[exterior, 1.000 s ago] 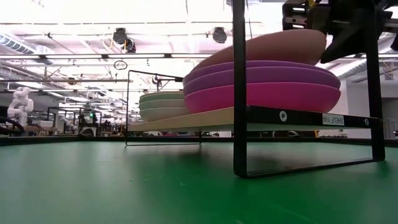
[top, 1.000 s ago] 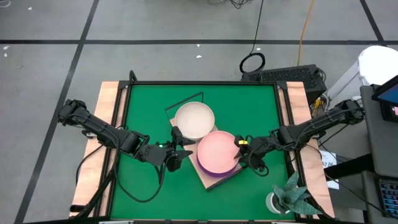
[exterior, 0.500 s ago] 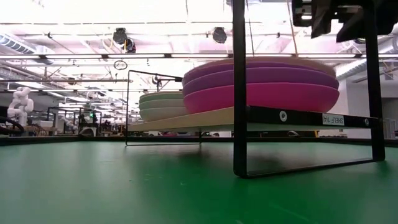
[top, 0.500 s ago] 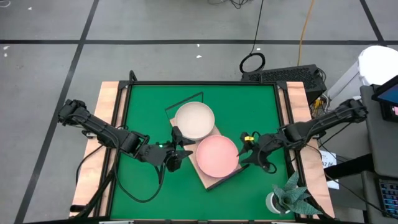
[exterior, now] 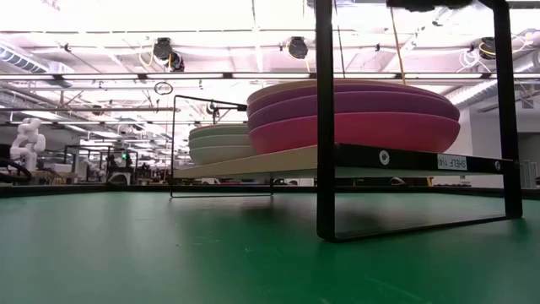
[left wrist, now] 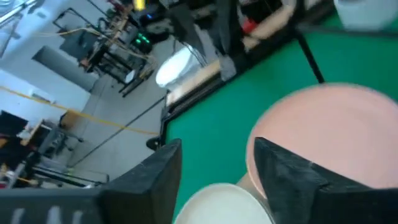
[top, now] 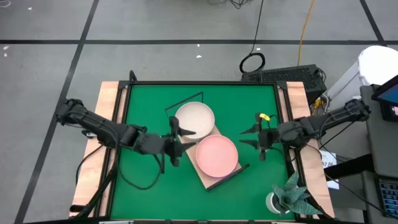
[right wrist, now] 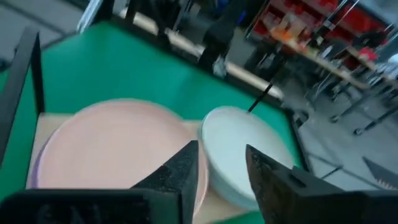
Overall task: Place and stack plates onto a shelf
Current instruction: Return to Home Position
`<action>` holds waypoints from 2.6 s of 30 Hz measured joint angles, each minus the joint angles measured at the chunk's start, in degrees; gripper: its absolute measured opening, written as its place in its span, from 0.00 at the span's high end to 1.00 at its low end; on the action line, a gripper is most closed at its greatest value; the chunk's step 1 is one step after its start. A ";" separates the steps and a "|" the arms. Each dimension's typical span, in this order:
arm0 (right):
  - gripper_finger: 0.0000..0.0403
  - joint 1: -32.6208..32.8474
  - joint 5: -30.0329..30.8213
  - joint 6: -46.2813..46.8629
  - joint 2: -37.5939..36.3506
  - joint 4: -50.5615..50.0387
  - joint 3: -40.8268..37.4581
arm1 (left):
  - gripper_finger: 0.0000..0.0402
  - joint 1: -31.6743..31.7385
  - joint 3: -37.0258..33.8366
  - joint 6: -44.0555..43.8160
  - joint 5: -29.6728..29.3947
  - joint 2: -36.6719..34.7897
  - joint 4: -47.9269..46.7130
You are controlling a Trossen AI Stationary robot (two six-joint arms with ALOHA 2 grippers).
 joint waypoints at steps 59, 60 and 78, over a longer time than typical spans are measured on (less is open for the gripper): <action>1.00 -15.61 -13.66 1.27 -6.51 37.88 -33.92 | 0.83 20.30 -60.53 -19.47 23.61 -38.66 37.19; 1.00 -15.61 -13.66 1.27 -6.51 37.89 -33.92 | 0.83 20.30 -60.84 -19.44 23.55 -38.65 37.33; 1.00 -15.61 -15.17 2.76 -6.58 41.03 -37.26 | 0.83 20.30 -65.31 -20.22 23.54 -38.63 42.67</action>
